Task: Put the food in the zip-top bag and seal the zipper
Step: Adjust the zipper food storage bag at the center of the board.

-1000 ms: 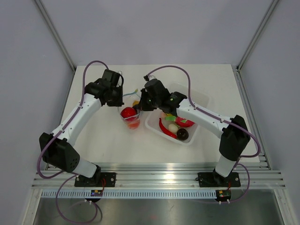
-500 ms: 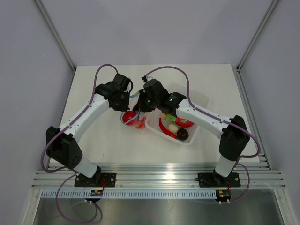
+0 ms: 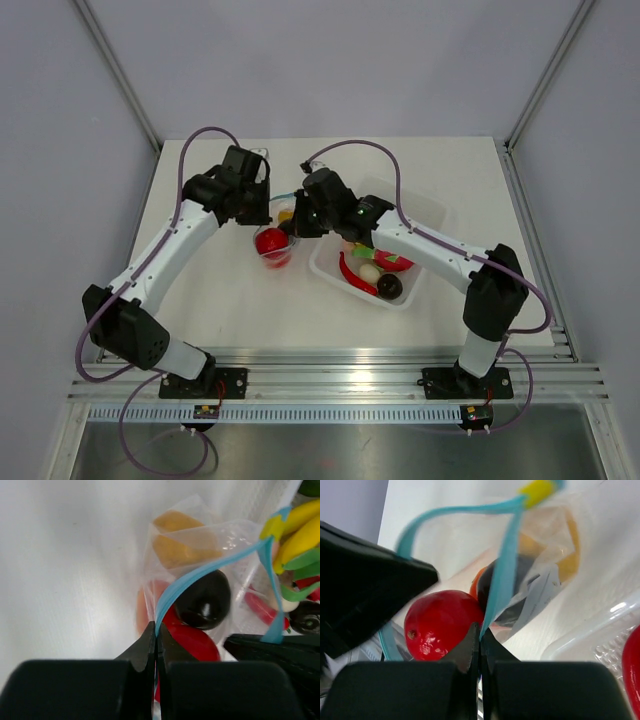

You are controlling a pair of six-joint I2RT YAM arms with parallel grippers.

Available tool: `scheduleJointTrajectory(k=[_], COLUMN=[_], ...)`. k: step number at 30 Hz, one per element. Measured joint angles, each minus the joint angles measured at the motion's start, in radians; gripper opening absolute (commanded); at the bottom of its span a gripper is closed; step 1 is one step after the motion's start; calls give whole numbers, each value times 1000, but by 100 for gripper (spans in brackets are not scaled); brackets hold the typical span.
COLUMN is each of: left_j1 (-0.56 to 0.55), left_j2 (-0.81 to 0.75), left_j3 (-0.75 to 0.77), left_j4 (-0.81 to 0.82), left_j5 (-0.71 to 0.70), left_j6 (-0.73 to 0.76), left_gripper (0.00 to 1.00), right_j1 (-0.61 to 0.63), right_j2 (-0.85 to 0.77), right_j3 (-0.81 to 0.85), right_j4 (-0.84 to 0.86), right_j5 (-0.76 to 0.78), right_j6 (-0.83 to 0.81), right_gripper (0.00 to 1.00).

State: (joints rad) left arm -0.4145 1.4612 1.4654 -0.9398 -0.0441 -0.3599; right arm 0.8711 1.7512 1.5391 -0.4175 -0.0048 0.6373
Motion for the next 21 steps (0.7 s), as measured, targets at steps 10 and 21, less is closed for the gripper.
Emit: scheduleJointTrajectory(k=[10, 21], left_j1=[5, 123], left_j2=[14, -56], left_j3=[-16, -121], left_j4=[5, 69], left_j5=[70, 184], left_j6=[-10, -14], left_gripper=[0, 0], right_j1=[16, 18], right_j2=[70, 42], right_j3=[44, 6], right_j4=[-59, -59], right_j5=[7, 74], right_j6=[-8, 19], right_gripper=[0, 9])
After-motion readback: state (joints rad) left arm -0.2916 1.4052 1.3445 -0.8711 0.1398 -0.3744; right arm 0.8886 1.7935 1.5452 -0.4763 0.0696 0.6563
